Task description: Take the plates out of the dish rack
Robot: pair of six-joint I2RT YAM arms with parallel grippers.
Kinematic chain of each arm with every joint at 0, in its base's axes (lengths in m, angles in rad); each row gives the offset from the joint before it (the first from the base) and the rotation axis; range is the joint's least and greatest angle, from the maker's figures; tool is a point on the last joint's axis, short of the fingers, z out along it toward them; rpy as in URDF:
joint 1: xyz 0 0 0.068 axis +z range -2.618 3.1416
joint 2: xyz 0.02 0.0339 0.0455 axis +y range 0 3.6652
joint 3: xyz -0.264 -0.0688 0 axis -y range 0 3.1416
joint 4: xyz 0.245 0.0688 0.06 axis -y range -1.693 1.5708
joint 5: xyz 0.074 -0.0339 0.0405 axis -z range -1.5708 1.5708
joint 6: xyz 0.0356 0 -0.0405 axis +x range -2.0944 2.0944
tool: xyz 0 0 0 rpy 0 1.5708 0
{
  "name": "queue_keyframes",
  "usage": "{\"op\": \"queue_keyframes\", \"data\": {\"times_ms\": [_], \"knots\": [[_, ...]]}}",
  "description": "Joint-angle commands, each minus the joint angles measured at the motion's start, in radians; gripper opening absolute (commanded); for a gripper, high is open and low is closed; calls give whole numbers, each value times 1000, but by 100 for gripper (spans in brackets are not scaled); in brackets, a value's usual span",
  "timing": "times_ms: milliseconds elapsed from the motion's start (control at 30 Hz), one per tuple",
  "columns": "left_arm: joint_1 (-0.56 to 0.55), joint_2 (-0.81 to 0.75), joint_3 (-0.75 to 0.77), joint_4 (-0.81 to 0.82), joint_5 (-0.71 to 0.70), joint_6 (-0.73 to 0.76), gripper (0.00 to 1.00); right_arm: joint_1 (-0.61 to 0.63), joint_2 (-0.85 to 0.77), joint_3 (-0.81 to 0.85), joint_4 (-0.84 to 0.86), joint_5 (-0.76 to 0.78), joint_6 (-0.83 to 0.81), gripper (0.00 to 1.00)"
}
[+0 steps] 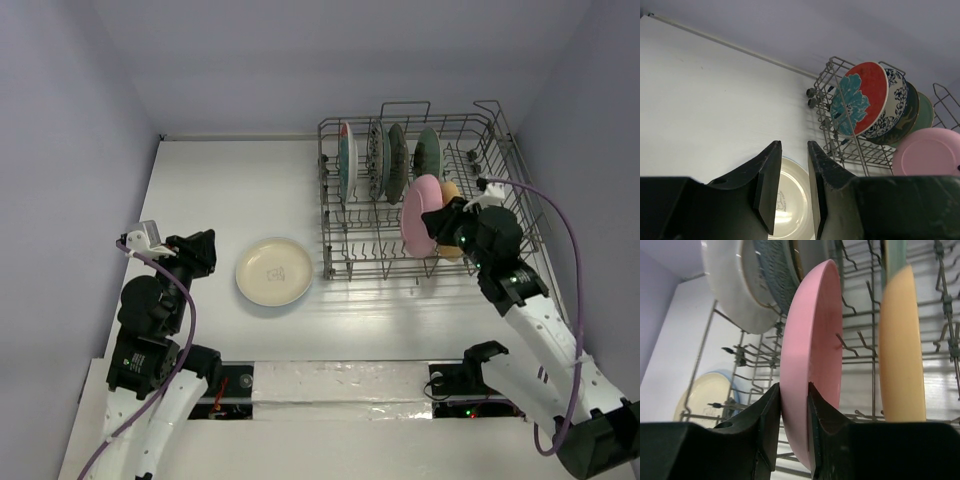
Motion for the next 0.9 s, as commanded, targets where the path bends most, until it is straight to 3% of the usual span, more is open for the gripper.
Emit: {"op": "queue_keyframes", "data": {"times_ms": [0,233,333,367,467,533,867], "knots": [[-4,3,1,38,11,6,25,-9,-69,157,26,-67,-51,0],[-4,6,1,44,12,9,33,31,-52,294,-26,-158,-85,0],[-4,7,1,44,12,6,48,127,-3,346,-28,-152,-105,0],[-4,9,1,46,11,6,53,219,15,379,-25,-134,-113,0],[-4,9,1,43,6,5,61,360,141,473,-37,-24,-153,0],[-4,12,1,40,2,6,62,446,204,510,-23,65,-168,0],[15,3,20,18,-95,-7,61,666,549,757,-3,27,-216,0]]}}
